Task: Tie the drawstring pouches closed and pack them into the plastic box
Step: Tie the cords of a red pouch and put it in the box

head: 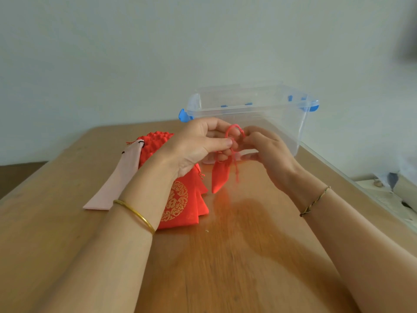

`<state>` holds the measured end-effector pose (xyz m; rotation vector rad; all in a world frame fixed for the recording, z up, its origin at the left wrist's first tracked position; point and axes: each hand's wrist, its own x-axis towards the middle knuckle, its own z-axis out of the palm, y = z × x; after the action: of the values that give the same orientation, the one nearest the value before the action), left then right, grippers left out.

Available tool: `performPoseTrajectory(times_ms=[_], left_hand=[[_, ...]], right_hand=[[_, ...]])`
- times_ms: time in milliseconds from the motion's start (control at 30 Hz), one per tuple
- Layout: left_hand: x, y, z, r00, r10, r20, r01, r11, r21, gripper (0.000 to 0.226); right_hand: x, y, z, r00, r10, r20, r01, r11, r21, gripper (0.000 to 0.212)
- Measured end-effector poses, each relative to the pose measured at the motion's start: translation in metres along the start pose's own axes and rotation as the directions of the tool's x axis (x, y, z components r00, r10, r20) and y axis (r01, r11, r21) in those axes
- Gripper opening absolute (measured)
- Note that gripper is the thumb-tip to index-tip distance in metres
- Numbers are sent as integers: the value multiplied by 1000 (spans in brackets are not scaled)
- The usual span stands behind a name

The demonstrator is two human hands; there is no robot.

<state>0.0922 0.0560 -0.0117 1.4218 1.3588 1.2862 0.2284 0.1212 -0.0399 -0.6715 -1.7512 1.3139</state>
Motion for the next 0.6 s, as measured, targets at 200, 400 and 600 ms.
performPoseTrajectory(times_ms=[200, 400, 600], left_hand=[[2, -4, 2, 974, 226, -1, -203, 878, 434, 27], [8, -13, 3, 898, 433, -76, -313, 751, 582, 28], [9, -15, 5, 884, 448, -135, -320, 790, 524, 26]], right_hand=[[1, 11, 7, 989, 86, 119, -103, 983, 149, 25], [4, 18, 5, 956, 191, 222, -248, 933, 262, 20], [6, 18, 2, 939, 229, 258, -308, 894, 326, 19]])
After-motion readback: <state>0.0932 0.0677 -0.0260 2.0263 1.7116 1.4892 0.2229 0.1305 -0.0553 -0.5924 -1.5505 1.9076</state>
